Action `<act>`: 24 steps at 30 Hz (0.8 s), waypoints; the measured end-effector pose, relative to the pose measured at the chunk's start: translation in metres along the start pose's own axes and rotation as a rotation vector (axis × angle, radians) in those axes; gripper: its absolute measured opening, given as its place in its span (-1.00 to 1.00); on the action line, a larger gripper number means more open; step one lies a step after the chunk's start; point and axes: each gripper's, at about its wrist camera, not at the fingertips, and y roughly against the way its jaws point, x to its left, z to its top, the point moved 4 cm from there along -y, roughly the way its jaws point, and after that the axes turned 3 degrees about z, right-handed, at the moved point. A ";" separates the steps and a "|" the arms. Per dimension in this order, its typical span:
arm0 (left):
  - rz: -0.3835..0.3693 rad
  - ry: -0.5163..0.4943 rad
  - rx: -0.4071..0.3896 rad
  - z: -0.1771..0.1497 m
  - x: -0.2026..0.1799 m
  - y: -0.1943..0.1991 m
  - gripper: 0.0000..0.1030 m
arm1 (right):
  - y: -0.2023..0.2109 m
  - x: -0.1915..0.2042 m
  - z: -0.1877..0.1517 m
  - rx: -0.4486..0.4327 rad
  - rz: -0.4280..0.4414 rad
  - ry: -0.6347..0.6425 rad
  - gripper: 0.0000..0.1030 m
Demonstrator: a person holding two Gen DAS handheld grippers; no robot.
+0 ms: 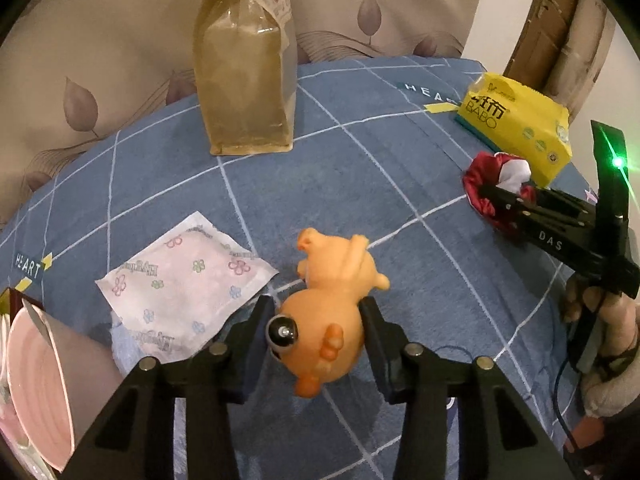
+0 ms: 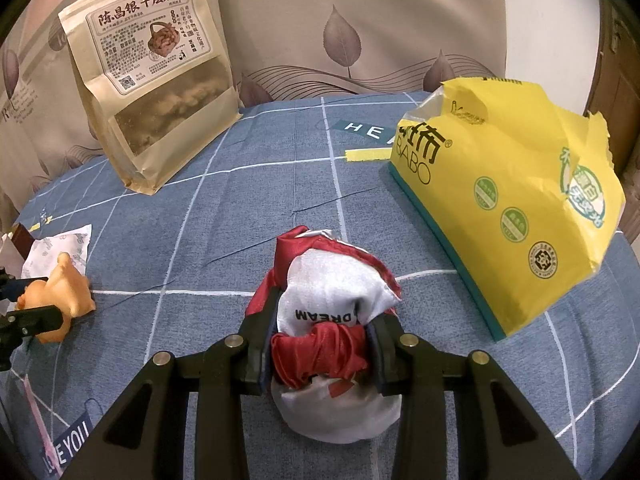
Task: Organize soft objects
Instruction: 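Grasp the orange plush toy with the left gripper while the right holds the bundle, then carry the orange plush toy into the gold tin with the left gripper and release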
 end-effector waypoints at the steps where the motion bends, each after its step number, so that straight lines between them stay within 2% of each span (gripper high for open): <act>1: -0.005 0.001 -0.003 0.000 -0.001 0.002 -0.14 | 0.000 -0.001 0.000 0.000 0.000 0.000 -0.31; 11: -0.007 0.004 -0.048 0.000 -0.009 0.034 -0.14 | 0.000 -0.001 0.001 0.001 -0.001 0.001 -0.31; 17: 0.041 0.025 -0.048 -0.002 -0.007 0.050 -0.14 | 0.000 -0.001 0.001 0.001 0.000 0.000 -0.31; 24: 0.062 0.076 -0.065 -0.008 0.009 0.075 -0.14 | 0.000 0.000 0.001 0.001 -0.001 0.001 -0.31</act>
